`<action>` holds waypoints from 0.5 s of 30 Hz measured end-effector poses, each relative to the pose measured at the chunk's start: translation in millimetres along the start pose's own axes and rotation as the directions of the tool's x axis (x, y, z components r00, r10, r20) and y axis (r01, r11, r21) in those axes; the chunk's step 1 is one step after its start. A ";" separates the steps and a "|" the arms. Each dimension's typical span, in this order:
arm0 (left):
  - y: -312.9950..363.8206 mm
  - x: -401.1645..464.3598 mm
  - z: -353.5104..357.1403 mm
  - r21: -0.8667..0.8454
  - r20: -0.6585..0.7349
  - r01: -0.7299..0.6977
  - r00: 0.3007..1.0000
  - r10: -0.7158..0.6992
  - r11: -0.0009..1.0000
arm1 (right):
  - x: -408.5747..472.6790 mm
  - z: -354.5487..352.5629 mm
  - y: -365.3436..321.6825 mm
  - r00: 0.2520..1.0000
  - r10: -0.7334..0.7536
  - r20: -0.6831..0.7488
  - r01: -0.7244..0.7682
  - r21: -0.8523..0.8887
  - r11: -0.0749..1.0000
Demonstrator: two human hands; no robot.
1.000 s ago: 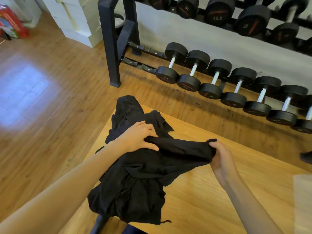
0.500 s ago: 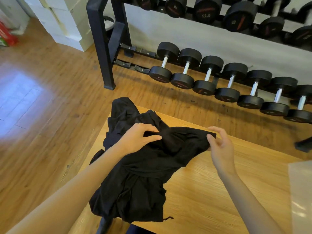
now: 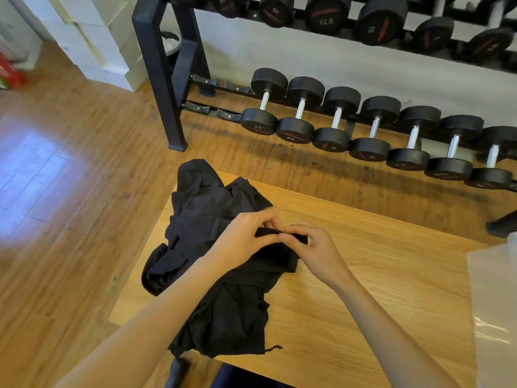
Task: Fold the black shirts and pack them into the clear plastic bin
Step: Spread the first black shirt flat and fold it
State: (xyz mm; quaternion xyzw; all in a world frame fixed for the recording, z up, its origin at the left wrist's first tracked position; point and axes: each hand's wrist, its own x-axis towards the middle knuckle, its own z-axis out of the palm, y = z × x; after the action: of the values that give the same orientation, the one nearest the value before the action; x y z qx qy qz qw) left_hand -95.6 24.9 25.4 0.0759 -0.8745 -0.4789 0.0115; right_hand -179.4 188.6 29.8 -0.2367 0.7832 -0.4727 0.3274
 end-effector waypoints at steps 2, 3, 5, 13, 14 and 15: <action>1.5 -1.9 -0.3 -0.019 -0.009 0.036 0.999 -0.037 0.999 | -2.7 -3.8 3.4 1.000 0.002 -0.025 -0.002 0.003 1.000; 1.2 -2.6 -0.2 -0.015 -0.010 0.053 0.999 -0.053 0.998 | -3.8 -5.3 5.0 1.000 -0.002 -0.026 0.002 -0.005 1.000; -0.6 -4.5 -0.6 0.045 -0.017 0.083 0.996 -0.082 0.996 | -5.6 -9.3 8.6 0.999 -0.003 -0.038 0.002 -0.027 1.000; -26.0 -15.3 -13.5 0.268 -0.254 0.283 0.943 -0.215 0.921 | -17.2 -54.1 16.9 0.983 -0.020 -0.184 0.019 -0.007 1.000; -28.1 -14.3 -14.0 0.193 -0.282 0.301 0.929 -0.241 0.934 | -18.9 -60.1 19.7 0.981 -0.011 -0.194 0.009 -0.010 1.000; -28.3 -13.2 -14.3 0.096 -0.284 0.306 0.920 -0.269 0.947 | -20.7 -65.6 22.6 0.979 -0.002 -0.203 -0.001 -0.014 1.000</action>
State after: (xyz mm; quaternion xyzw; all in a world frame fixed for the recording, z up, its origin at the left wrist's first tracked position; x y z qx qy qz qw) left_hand -77.8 -0.1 10.1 0.2682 -0.8752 -0.3990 0.0532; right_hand -215.1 251.0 37.8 -0.1896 0.8158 -0.4889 0.2440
